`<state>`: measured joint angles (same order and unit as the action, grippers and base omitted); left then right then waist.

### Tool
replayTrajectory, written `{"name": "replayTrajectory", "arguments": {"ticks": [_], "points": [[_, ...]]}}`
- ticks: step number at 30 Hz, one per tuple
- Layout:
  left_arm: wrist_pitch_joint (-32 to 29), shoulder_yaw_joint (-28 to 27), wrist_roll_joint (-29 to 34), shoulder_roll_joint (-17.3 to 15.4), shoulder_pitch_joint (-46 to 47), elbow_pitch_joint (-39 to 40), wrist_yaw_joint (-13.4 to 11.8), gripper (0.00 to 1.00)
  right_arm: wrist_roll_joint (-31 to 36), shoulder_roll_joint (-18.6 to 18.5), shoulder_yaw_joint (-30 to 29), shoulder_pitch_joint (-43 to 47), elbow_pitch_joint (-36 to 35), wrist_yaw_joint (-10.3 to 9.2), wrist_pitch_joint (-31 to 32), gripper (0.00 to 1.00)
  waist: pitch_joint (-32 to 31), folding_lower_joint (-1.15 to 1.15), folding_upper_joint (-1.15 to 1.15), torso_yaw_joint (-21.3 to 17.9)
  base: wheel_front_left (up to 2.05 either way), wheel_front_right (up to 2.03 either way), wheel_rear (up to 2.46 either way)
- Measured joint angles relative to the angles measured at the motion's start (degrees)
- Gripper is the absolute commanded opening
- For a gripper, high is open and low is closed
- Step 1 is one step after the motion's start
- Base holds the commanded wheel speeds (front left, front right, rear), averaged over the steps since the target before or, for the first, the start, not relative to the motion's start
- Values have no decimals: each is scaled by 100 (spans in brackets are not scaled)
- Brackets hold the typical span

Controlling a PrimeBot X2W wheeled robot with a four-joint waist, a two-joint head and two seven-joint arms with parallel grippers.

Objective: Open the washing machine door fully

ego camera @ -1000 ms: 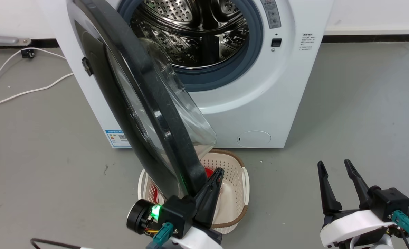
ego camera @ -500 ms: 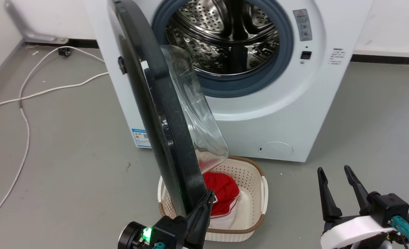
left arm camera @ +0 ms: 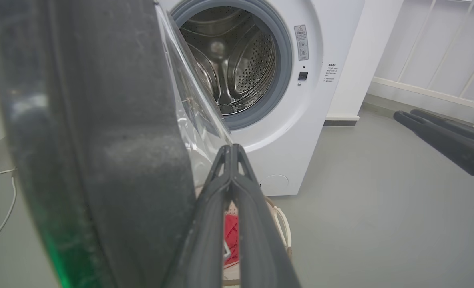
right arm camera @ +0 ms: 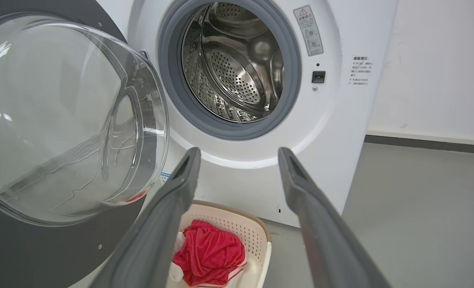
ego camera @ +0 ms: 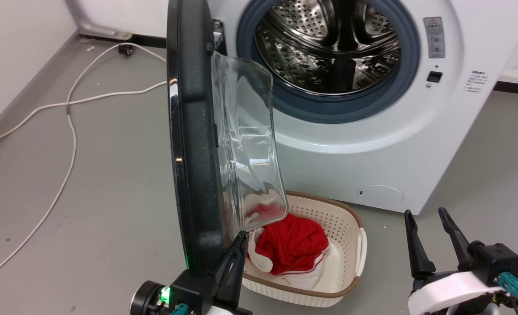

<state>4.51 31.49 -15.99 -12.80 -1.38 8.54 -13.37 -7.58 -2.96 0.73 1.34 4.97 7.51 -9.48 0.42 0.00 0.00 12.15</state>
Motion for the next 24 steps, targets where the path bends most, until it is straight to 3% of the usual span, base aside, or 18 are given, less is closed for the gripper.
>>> {"name": "replayTrajectory", "arguments": {"ticks": [13,24], "points": [[581,-823,-479,-147,-62,79,-148,0,60,2,-70,-55,-116,0,2,100,180,0,0,612,0,0,0],[884,-1856,-1179,-415,393,-650,73,0,103,2,-129,-150,-230,0,71,100,330,0,0,897,0,0,0]]}}
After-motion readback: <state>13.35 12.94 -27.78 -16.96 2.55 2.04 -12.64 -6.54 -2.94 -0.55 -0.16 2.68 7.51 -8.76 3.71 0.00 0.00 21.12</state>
